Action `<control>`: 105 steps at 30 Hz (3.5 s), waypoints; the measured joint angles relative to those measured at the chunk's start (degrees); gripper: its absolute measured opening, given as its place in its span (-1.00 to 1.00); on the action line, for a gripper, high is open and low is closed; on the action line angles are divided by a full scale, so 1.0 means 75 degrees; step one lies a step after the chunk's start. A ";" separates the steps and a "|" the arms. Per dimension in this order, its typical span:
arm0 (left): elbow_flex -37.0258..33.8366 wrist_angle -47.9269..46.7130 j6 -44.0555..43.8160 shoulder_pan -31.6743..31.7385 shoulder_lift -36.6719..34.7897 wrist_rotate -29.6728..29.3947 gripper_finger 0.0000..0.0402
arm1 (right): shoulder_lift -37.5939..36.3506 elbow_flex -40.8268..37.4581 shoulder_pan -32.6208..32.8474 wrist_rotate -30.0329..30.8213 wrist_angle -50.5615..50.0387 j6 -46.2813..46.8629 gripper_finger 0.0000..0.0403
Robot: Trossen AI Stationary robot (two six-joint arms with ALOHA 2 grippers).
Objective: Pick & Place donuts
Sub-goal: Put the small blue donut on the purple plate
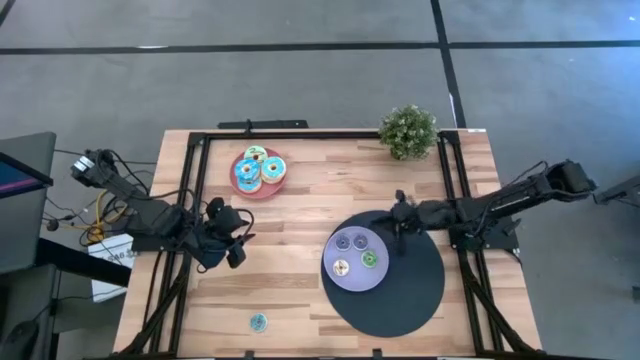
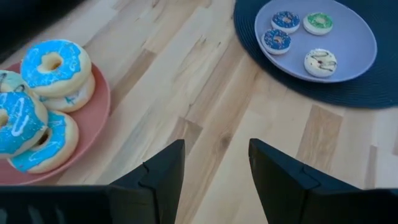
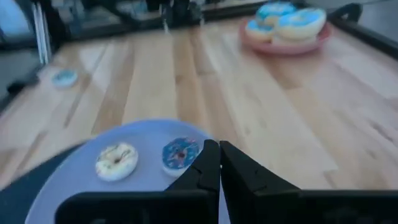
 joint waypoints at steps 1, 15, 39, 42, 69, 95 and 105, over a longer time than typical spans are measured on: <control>0.0000 0.0000 0.0001 0.0000 0.0000 -0.0083 -0.15 | -0.0229 -0.0166 -0.0193 -0.0164 0.0114 0.0007 -0.97; 0.0000 0.0000 -0.0061 0.0006 0.0000 -0.0102 -0.15 | -0.3719 -0.1563 -0.0837 -0.1000 -0.0294 0.0664 -1.00; 0.0000 0.0000 -0.0355 0.0006 0.0003 0.0152 -0.15 | -0.7194 -0.1081 -0.0674 -0.1233 -0.4577 0.0138 -1.00; 0.0000 0.0000 -0.0353 0.0006 0.0003 0.0149 -0.15 | -0.7233 -0.1011 -0.0674 -0.1229 -0.4870 -0.0113 -1.00; 0.0000 0.1996 0.3357 0.0339 0.0892 -0.0314 0.16 | -0.7216 -0.0989 -0.0674 -0.1201 -0.4942 -0.0199 -1.00; 0.5946 -0.3276 -0.1867 -0.0630 0.5825 0.1082 0.47 | -0.7214 -0.0992 -0.0674 -0.1195 -0.4931 -0.0196 -1.00; 0.6362 -0.3468 -0.6048 -0.1240 0.6945 0.2990 0.47 | -0.7214 -0.0992 -0.0674 -0.1195 -0.4934 -0.0196 -1.00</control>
